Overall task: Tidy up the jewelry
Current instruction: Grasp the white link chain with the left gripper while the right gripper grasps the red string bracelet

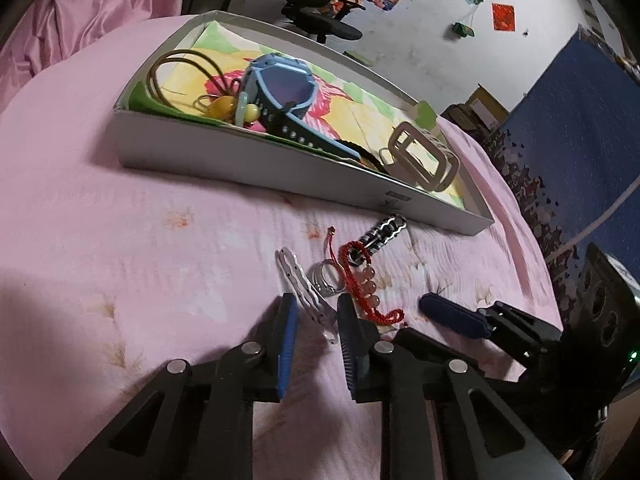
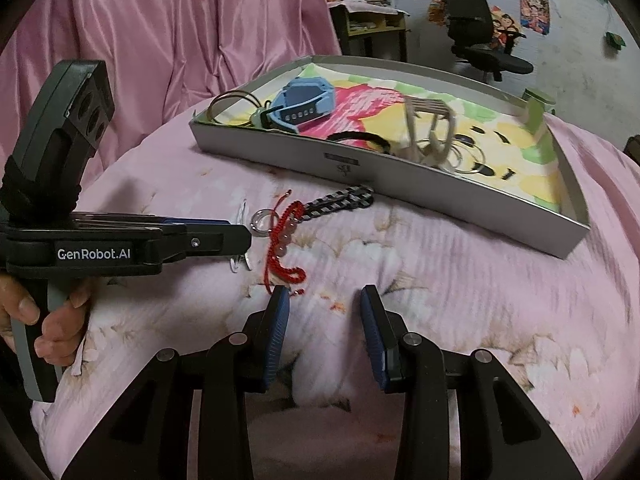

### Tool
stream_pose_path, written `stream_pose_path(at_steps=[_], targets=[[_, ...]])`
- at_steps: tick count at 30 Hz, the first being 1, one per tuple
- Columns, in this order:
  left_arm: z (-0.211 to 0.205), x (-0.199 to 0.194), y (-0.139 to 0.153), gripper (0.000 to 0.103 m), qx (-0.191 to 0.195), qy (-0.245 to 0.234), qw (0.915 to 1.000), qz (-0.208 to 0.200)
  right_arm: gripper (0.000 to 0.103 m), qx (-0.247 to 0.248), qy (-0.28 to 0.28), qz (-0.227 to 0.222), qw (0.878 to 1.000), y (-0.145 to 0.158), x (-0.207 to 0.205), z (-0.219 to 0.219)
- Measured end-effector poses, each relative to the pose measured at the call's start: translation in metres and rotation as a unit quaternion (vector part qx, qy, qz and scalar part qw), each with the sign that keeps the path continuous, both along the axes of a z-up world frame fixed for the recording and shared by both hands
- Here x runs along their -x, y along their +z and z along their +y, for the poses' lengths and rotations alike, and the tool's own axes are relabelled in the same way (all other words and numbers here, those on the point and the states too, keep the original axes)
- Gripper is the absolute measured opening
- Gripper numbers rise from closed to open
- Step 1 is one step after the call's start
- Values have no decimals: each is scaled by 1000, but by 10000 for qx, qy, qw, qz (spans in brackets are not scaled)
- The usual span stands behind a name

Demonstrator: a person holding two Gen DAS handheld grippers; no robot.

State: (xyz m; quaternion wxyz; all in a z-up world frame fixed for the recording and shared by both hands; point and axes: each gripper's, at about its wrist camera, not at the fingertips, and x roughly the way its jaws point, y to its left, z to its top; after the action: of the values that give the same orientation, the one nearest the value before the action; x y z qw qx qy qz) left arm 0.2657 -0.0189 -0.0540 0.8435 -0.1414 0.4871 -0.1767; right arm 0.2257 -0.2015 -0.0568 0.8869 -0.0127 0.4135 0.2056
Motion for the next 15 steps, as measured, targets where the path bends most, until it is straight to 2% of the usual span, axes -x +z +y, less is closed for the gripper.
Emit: stream_pose_path(at_steps=[8,15], targets=[[5,-2,-3,13,155,74,9999,20,33,-43,233,48,9997,-1,-11,15],[6,-1,-5,11,188,58,9998,-4,17,-3,437,109,9990,-4,-15,26]])
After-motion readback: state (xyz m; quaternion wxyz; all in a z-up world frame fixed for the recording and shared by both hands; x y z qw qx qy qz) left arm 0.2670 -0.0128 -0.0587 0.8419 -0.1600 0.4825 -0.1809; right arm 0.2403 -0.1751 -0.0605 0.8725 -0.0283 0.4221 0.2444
